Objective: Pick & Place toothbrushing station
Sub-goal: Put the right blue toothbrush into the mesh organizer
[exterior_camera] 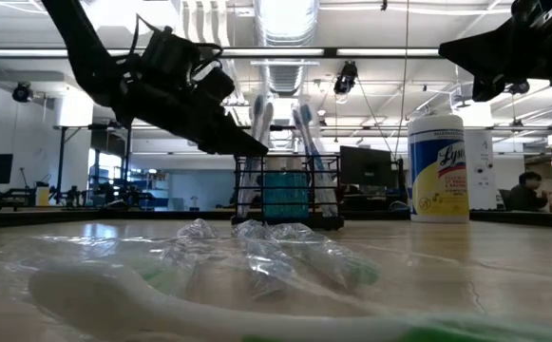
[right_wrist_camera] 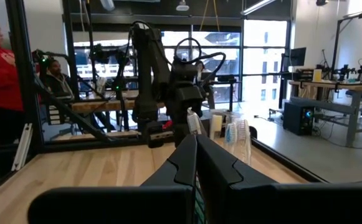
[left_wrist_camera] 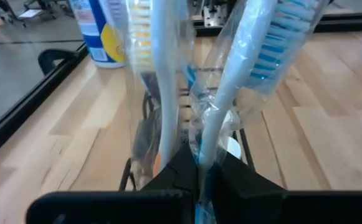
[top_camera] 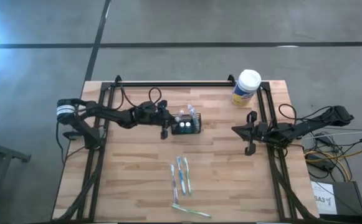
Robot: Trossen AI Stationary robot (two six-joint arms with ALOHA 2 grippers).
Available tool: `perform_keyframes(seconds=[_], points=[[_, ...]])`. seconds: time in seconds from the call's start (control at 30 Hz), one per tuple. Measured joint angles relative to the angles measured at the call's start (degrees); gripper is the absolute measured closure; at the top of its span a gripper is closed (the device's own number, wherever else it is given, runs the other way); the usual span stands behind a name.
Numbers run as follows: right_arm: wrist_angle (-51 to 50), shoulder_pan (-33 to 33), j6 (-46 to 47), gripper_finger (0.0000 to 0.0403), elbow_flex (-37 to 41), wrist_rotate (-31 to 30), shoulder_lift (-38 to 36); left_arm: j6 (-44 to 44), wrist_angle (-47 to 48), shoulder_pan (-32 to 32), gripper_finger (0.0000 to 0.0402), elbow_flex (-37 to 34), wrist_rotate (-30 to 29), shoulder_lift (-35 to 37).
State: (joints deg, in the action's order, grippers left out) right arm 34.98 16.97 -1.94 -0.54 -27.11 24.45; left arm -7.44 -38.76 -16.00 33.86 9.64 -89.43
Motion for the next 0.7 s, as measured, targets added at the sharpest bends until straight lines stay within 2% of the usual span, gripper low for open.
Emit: perform_keyframes(seconds=[0.3,0.5,0.7], points=[[0.0,-0.02,-0.15,0.0394,0.0,0.0,0.02,0.12,-1.47,-0.21,0.0368,-1.17,2.08,0.0],[0.0,0.0,-0.11,0.0394,0.0,0.02,0.02,0.72,-1.23,-0.21,0.034,-1.22,2.17,0.0],[0.0,-0.01,-0.17,0.0394,0.0,0.02,0.01,0.99,-1.79,-0.21,0.0294,-1.22,5.72,0.5]])
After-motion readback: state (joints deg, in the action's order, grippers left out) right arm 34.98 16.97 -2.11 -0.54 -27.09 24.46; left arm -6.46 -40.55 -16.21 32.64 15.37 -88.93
